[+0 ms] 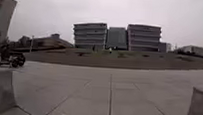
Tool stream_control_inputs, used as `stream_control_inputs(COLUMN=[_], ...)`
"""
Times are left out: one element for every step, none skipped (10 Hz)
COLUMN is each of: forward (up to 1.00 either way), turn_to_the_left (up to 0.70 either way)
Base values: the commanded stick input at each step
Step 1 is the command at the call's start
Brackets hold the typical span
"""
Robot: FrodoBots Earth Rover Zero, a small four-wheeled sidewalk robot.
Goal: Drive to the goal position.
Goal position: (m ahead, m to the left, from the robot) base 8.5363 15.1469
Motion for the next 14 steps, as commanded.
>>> stream_control_inputs(forward=[0.7, 0.7, 0.7, 0.7, 0.7, 0.7, 0.7, 0.7, 0.7, 0.7, 0.7, 0.7, 0.7, 0.7], turn_to_the_left=[0.01, 0.07, 0.12, 0.14, 0.14, 0.14, 0.14, 0.14, 0.14, 0.13, 0.04, 0.01, 0.01, 0.01])
